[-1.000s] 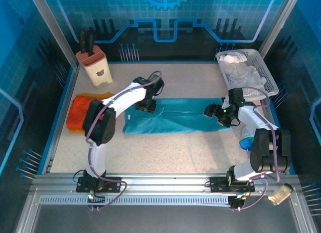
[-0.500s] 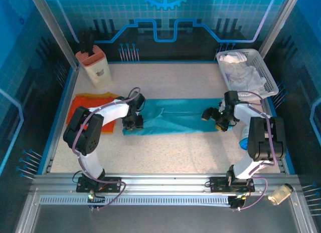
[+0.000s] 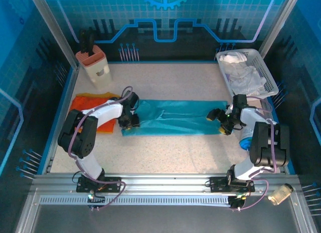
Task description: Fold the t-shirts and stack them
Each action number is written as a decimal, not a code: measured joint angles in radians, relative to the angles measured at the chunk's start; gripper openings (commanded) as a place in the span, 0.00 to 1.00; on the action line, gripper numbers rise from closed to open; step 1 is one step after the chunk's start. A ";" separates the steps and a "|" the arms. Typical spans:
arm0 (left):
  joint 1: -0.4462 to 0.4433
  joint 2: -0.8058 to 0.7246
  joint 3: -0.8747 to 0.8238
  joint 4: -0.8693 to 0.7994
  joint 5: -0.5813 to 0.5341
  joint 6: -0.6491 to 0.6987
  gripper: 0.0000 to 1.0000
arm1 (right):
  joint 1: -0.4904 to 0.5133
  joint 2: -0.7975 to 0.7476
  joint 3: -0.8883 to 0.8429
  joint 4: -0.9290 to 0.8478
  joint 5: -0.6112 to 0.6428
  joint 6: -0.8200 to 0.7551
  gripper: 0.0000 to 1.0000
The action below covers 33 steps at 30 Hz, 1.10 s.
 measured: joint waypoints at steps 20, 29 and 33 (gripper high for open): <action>-0.145 0.015 0.100 0.049 0.133 -0.050 0.43 | 0.254 0.351 0.497 -0.071 0.193 -0.117 0.77; -0.141 0.174 0.174 0.002 0.109 -0.037 0.39 | 0.298 0.447 0.545 -0.111 0.266 -0.093 0.74; -0.120 0.262 0.294 -0.025 0.101 0.000 0.37 | 0.315 0.447 0.541 -0.128 0.260 -0.068 0.74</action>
